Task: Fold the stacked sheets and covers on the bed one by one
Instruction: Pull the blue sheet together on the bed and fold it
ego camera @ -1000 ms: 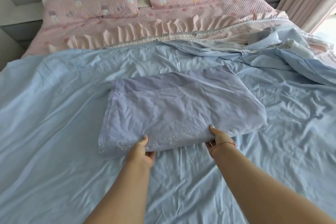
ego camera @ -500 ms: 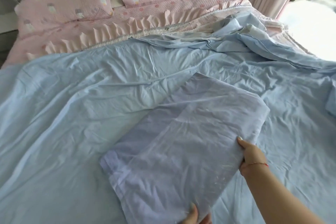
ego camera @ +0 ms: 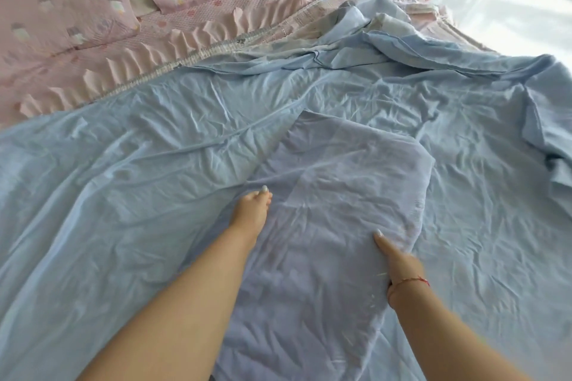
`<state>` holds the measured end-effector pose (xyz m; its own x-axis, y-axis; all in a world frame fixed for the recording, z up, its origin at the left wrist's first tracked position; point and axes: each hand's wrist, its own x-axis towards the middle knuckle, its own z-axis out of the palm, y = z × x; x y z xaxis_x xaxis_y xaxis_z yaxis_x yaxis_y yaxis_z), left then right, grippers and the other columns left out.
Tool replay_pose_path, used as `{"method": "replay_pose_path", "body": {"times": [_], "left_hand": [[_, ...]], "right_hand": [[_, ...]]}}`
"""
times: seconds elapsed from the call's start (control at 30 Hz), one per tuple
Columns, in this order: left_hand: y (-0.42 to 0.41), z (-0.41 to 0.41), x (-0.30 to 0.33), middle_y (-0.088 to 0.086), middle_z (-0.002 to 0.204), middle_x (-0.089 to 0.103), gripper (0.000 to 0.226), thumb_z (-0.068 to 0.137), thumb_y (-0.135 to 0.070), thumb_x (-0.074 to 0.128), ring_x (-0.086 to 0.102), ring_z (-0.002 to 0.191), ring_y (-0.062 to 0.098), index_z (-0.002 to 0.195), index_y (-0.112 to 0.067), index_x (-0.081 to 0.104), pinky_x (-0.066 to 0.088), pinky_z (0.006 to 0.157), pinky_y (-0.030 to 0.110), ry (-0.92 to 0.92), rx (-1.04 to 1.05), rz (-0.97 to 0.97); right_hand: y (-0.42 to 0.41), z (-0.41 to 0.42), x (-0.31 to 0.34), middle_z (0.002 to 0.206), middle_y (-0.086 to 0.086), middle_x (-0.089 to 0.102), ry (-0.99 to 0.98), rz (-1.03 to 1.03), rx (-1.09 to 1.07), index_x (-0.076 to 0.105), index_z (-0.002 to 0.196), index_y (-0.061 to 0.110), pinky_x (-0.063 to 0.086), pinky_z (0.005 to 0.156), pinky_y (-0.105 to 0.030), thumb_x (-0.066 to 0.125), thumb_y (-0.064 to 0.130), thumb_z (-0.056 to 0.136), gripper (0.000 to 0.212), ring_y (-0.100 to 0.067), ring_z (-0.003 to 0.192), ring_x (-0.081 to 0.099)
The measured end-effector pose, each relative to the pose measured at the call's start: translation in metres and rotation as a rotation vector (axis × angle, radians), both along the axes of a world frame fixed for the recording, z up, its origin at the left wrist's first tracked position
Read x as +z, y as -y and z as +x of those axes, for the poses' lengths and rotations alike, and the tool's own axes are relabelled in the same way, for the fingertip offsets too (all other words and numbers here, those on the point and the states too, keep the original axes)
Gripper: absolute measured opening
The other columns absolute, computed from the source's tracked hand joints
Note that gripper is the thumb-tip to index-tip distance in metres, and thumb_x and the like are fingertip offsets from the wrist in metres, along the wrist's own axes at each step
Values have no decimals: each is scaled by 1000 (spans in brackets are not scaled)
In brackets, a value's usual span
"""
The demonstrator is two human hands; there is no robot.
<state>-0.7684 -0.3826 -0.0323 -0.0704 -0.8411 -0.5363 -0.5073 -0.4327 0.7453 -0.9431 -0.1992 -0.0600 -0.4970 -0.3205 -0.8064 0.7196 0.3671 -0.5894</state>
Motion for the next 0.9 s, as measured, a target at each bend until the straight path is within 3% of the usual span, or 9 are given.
{"method": "replay_pose_path", "body": {"times": [0.07, 0.17, 0.3, 0.43, 0.5, 0.6, 0.7, 0.8, 0.9], "left_hand": [[21, 4, -12, 25, 106, 62, 42, 102, -33, 41, 57, 101, 35, 95, 2, 63, 43, 84, 38, 223, -219, -118], [42, 13, -29, 17, 148, 39, 65, 94, -44, 56, 38, 136, 31, 141, -3, 42, 32, 111, 37, 477, -401, -133], [57, 32, -45, 13, 151, 36, 105, 71, -60, 75, 38, 137, 28, 146, -2, 30, 36, 110, 36, 546, -384, -34], [76, 41, -60, 6, 132, 58, 102, 51, -54, 92, 56, 119, 25, 130, -2, 54, 43, 100, 31, 198, -266, 217], [78, 43, -64, 11, 114, 70, 101, 33, -46, 98, 65, 106, 29, 117, -2, 66, 47, 102, 42, 85, -276, 443], [68, 39, -52, 21, 101, 71, 58, 49, -15, 90, 67, 90, 34, 102, 3, 73, 49, 99, 50, 55, -364, 656], [63, 42, -37, 25, 101, 70, 52, 48, -4, 86, 69, 81, 34, 97, 4, 74, 52, 94, 49, -84, -399, 662], [63, 52, -13, 21, 95, 73, 72, 19, -14, 97, 72, 78, 32, 88, -2, 78, 58, 81, 47, -300, -404, 560], [59, 59, 26, 19, 94, 73, 77, 17, -17, 99, 73, 80, 30, 90, -6, 78, 60, 68, 41, -490, -406, 474]], "right_hand": [[-3, 13, 0, 89, -15, 70, 26, 22, 19, 66, 93, 9, 56, 81, -50, 83, 24, 70, 32, -34, 81, 68], [-8, 23, -8, 88, -19, 70, 32, 70, 12, 65, 86, 9, 55, 79, -55, 85, 20, 67, 29, -37, 80, 68], [-8, 20, -25, 91, -21, 70, 27, 93, -12, 66, 89, 7, 54, 79, -58, 85, 18, 66, 32, -38, 81, 68], [-9, 18, -37, 91, -24, 71, 68, 82, -7, 68, 100, 1, 54, 76, -60, 85, 18, 65, 43, -40, 81, 69], [-13, 18, -37, 89, -25, 71, 112, 46, 23, 67, 102, -1, 55, 71, -58, 80, 12, 69, 37, -39, 75, 70], [-20, 21, -24, 87, -27, 70, 155, -17, 81, 65, 103, -5, 58, 59, -50, 76, 1, 59, 45, -36, 64, 69], [-26, 16, -3, 92, -28, 69, 129, -78, 88, 64, 104, -9, 58, 59, -47, 72, -1, 56, 49, -37, 67, 70], [-28, 5, 29, 82, -24, 71, 59, -154, 104, 65, 98, -10, 58, 55, -40, 67, -3, 60, 39, -33, 65, 70], [-20, -9, 75, 76, -19, 71, -31, -287, 128, 72, 83, -3, 58, 53, -36, 68, -1, 58, 26, -29, 62, 70]]}}
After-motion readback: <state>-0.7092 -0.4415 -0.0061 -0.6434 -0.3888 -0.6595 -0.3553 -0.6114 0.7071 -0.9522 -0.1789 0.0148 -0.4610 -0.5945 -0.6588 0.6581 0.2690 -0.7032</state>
